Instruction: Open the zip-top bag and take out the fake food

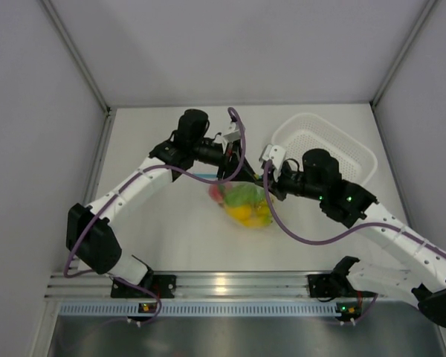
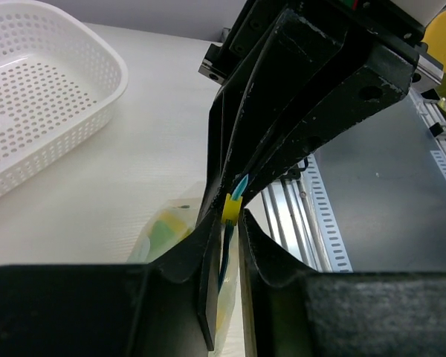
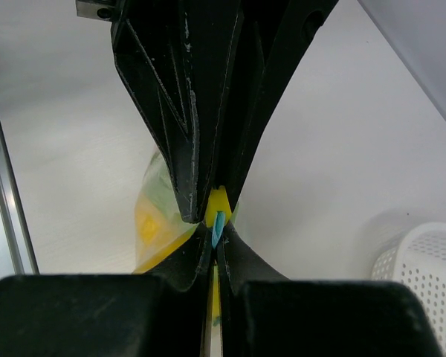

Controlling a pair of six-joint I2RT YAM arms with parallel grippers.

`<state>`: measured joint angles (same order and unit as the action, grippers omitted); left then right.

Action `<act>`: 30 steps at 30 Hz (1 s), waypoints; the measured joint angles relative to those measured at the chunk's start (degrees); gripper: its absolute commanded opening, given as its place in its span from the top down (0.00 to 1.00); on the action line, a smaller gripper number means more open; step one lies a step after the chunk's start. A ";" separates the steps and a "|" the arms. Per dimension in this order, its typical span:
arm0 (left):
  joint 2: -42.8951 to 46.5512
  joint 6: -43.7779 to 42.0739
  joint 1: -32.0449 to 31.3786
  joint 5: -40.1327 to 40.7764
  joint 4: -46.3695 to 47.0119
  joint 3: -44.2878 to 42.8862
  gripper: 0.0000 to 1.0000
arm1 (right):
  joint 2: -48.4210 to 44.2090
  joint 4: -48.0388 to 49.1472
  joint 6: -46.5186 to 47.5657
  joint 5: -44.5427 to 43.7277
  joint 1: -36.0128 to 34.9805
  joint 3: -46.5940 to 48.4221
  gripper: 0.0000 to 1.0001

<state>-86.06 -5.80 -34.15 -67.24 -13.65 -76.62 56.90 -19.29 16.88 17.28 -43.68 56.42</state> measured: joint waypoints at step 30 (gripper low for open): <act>-0.72 0.76 -1.05 1.68 0.74 -1.51 0.75 | 0.50 -0.02 -0.17 -1.84 0.00 0.26 1.00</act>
<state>-86.78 -5.04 -35.20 -65.56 -12.91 -78.13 57.41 -19.31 16.71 15.44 -43.68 56.69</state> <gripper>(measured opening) 0.342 0.008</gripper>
